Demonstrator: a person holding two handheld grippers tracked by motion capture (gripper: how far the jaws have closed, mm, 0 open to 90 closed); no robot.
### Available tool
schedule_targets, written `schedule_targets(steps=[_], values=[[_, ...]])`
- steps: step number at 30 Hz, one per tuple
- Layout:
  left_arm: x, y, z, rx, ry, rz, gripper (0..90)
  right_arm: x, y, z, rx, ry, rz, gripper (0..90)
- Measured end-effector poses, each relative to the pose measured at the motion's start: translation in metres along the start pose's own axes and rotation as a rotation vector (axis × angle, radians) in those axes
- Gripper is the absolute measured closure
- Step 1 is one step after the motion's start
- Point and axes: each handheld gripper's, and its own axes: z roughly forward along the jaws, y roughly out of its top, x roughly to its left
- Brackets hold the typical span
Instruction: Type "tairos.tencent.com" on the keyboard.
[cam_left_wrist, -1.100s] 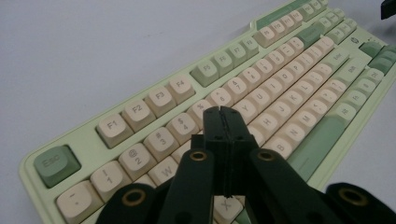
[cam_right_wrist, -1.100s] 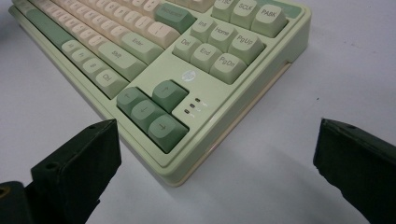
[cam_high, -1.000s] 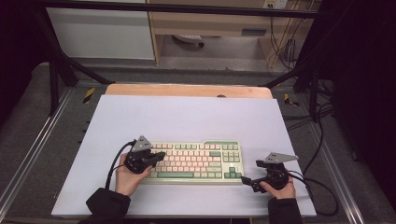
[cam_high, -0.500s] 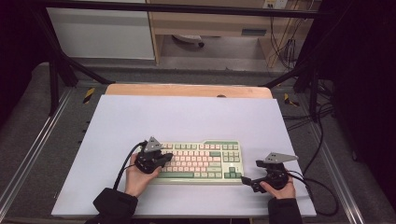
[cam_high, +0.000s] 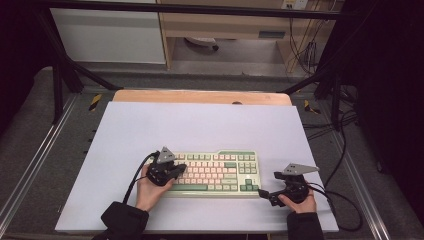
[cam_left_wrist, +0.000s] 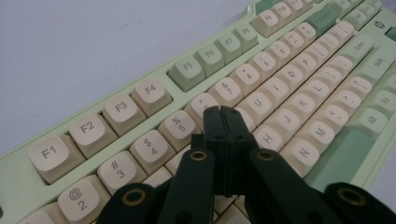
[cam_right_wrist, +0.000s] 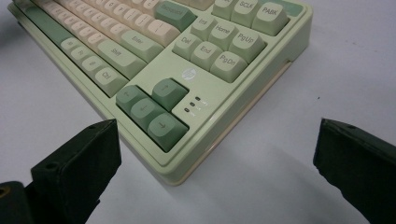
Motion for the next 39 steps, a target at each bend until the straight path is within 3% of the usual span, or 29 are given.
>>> schedule_targets(steps=[7,25,39], values=[[0.000,-0.001,0.000,0.000,-0.007,0.002,90.0,0.000,0.000,0.000,-0.002,0.001,0.001,1.3],[-0.001,0.002,-0.020,-0.031,-0.028,0.007,90.0,0.000,0.000,0.000,0.001,0.001,-0.003,1.3],[0.008,-0.007,-0.042,-0.041,-0.015,0.006,90.0,0.001,0.000,0.001,0.002,0.002,-0.001,1.3]])
